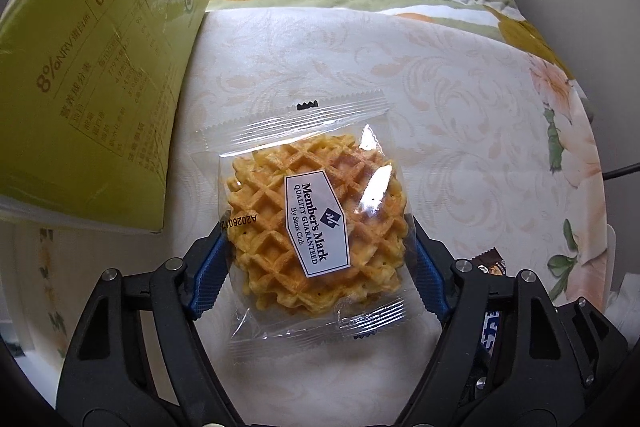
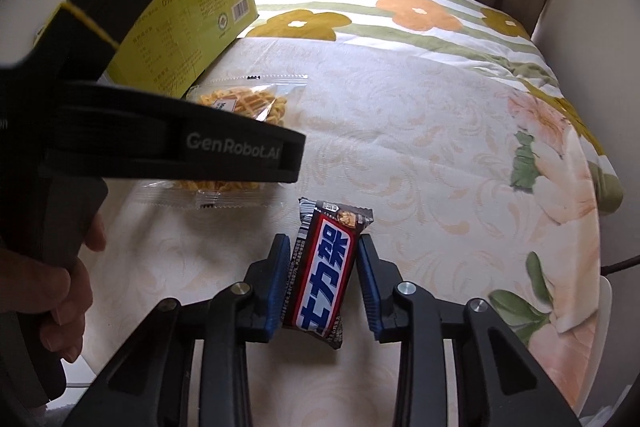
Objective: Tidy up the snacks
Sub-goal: 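Grasp the packaged waffle with the left tool while the right tool grasps the chocolate bar, then carry the waffle and chocolate bar over the yellow box and release them inside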
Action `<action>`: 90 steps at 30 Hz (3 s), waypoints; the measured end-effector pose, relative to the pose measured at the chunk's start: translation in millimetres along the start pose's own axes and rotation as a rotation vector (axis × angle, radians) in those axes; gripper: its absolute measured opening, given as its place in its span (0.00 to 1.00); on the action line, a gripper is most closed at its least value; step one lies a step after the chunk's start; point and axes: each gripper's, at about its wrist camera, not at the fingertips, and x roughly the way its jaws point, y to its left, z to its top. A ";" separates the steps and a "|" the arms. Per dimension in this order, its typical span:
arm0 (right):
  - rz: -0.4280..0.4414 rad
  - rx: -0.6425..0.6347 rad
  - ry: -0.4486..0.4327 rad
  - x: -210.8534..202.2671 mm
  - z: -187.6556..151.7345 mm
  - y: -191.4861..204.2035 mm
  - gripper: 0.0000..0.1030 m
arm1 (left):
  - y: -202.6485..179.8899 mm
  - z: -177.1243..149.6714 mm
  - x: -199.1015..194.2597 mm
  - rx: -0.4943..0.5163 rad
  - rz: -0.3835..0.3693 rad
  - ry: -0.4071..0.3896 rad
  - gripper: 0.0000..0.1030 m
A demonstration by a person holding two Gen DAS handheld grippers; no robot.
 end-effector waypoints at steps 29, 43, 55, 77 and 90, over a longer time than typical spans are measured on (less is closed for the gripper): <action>0.056 -0.108 -0.351 -143.2 124.0 17.4 0.30 | 102.9 24.1 -209.4 -0.158 0.023 -0.388 0.74; 0.160 -0.123 -0.350 -93.5 216.5 146.4 0.30 | 281.5 58.0 -194.4 -0.245 0.046 -0.328 0.74; 0.165 -0.085 -0.244 -35.5 241.6 215.2 0.30 | 341.5 68.3 -133.2 -0.138 0.036 -0.244 1.00; 0.155 -0.061 -0.114 2.0 245.6 234.3 0.92 | 347.6 48.6 -124.8 -0.085 0.026 -0.200 1.00; 0.131 -0.010 -0.139 -11.9 231.7 223.6 0.92 | 338.5 40.3 -134.7 -0.072 0.025 -0.211 1.00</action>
